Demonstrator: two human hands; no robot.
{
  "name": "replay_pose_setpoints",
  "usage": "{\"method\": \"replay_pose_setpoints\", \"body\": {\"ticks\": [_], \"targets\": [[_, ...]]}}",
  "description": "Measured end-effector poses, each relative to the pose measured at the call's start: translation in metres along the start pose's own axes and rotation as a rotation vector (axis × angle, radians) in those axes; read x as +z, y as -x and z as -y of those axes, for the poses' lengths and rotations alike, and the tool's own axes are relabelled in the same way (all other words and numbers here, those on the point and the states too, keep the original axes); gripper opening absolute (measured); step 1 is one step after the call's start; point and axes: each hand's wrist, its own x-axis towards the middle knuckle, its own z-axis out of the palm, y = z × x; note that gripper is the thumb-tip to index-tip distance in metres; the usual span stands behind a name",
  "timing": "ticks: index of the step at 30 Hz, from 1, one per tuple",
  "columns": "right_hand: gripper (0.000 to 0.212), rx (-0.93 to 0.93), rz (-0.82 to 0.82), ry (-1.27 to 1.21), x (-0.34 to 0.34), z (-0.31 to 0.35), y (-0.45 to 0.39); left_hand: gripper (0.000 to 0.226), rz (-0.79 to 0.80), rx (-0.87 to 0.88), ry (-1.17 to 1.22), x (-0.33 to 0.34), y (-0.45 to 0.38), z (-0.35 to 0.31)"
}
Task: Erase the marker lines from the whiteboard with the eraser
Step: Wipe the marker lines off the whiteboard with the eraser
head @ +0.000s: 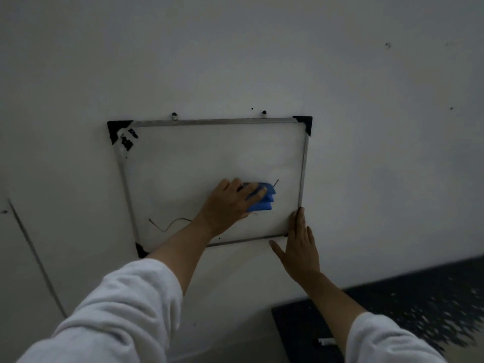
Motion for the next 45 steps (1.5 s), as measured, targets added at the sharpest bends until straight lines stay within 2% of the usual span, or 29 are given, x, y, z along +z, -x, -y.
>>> {"method": "replay_pose_setpoints", "body": {"ticks": [3,6,8,13,14,18,19,20,24,26,27,29,31,33,35,39,41,43,45], "targets": [[0.102,-0.002,-0.007,0.005,0.0,-0.001,0.0,0.076,-0.024,0.014,-0.01,0.003,-0.009,0.01],[0.102,0.004,-0.005,-0.015,0.002,-0.001,-0.001,0.073,-0.009,-0.167,0.043,0.004,-0.019,0.013],[0.102,0.008,-0.001,-0.021,0.002,0.0,-0.001,0.068,0.026,-0.2,0.054,0.003,-0.018,0.001],[0.099,-0.002,0.024,0.008,0.001,-0.003,-0.001,0.068,-0.026,0.101,0.02,0.002,-0.01,-0.012],[0.098,-0.008,0.023,0.018,0.0,-0.004,-0.001,0.069,-0.034,0.064,0.025,0.003,-0.015,-0.009],[0.097,-0.011,0.021,0.032,0.001,-0.006,-0.001,0.064,-0.003,-0.408,0.16,0.005,-0.038,-0.009],[0.097,-0.01,0.019,0.032,0.002,-0.006,-0.001,0.065,0.012,-0.435,0.151,0.006,-0.039,-0.013],[0.097,-0.012,0.017,0.03,0.002,-0.006,-0.001,0.066,0.028,-0.392,0.124,0.007,-0.037,-0.019],[0.098,-0.029,0.017,0.043,0.003,-0.009,-0.001,0.066,0.08,0.012,0.024,0.006,-0.018,-0.033],[0.098,-0.046,0.012,0.076,0.002,-0.012,-0.001,0.061,0.053,0.085,-0.003,0.006,-0.021,-0.029],[0.098,-0.052,0.009,0.093,0.002,-0.013,-0.001,0.06,0.033,0.074,-0.008,0.006,-0.028,-0.024],[0.098,-0.056,0.011,0.111,0.003,-0.015,0.0,0.063,-0.001,-0.067,0.013,0.007,-0.049,-0.012],[0.098,-0.045,0.01,0.107,0.004,-0.015,0.0,0.067,0.017,-0.235,0.042,0.007,-0.071,-0.004],[0.097,-0.033,0.015,0.112,0.005,-0.014,0.001,0.068,0.045,-0.296,0.04,0.007,-0.078,-0.007],[0.096,-0.024,0.026,0.125,0.006,-0.014,0.003,0.07,0.054,-0.265,0.044,0.009,-0.066,-0.019],[0.09,-0.038,0.078,0.189,0.007,-0.022,0.011,0.069,0.101,-0.026,0.055,0.011,-0.027,-0.054],[0.088,-0.048,0.095,0.22,0.006,-0.026,0.012,0.072,0.081,0.034,0.047,0.011,-0.024,-0.054],[0.087,-0.054,0.105,0.219,0.005,-0.026,0.012,0.076,0.026,0.062,0.013,0.012,-0.035,-0.042],[0.088,-0.043,0.106,0.2,0.005,-0.024,0.012,0.078,0.0,-0.03,0.005,0.013,-0.054,-0.027]]}}
